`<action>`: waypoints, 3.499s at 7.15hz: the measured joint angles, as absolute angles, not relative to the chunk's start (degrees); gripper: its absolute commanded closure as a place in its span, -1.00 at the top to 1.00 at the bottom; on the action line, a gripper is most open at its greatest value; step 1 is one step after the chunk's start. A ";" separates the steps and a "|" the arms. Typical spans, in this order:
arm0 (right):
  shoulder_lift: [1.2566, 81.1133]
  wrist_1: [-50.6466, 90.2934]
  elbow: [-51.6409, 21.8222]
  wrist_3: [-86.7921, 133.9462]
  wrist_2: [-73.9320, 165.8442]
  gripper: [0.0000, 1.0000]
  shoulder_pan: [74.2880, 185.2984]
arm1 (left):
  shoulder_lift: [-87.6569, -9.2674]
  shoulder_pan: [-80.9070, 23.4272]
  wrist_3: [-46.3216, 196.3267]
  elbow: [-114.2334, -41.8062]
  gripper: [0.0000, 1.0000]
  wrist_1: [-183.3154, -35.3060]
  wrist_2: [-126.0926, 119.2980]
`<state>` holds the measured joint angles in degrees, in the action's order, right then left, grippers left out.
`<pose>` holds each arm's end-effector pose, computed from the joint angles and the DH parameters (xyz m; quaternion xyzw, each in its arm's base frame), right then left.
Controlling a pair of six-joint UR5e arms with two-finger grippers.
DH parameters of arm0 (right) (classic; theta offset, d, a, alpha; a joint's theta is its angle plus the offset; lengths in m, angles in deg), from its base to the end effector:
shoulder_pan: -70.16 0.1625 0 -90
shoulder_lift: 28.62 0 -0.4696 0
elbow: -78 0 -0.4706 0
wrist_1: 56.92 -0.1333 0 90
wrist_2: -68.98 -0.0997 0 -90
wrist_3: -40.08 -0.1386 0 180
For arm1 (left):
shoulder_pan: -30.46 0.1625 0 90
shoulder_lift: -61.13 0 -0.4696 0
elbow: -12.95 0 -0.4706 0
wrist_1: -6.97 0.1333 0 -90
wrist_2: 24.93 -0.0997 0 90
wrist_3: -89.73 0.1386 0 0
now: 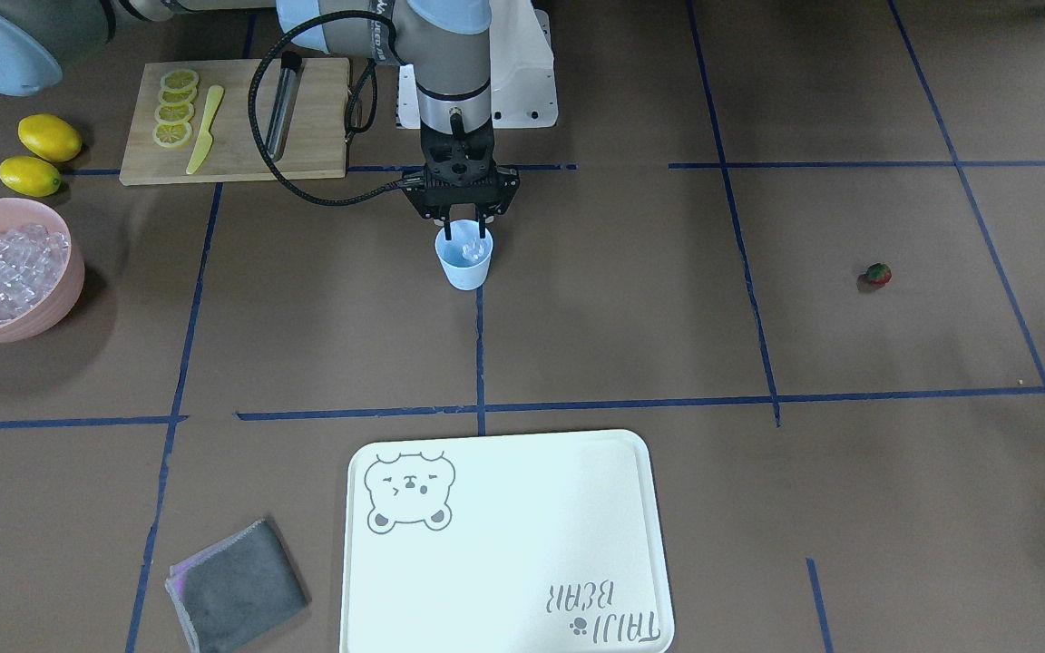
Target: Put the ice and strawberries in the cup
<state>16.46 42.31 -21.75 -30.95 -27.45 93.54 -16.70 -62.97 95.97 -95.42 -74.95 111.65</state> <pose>-0.6617 -0.4144 0.1367 0.0911 -0.3783 0.0138 0.9211 -0.0604 -0.4626 0.6692 0.0183 0.3952 0.0160 0.9183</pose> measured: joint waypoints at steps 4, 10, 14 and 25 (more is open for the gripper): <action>19.05 43.29 -25.99 -26.76 -30.49 0.98 97.53 | -16.74 -62.97 95.97 -95.42 1.00 -74.95 111.65; 41.55 43.08 -38.16 12.87 -49.89 0.98 121.30 | -16.89 -62.97 95.97 -95.44 1.00 -74.94 111.65; 53.47 42.56 -38.82 38.64 -57.43 0.98 133.81 | -16.88 -62.97 95.97 -95.48 1.00 -74.94 111.65; 65.99 21.40 -29.71 37.98 -55.51 0.83 129.96 | -16.87 -62.97 95.97 -95.51 1.00 -74.95 111.65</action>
<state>65.99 21.40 -29.71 37.98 -55.51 129.96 -16.87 -62.97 95.97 -95.51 -74.95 111.65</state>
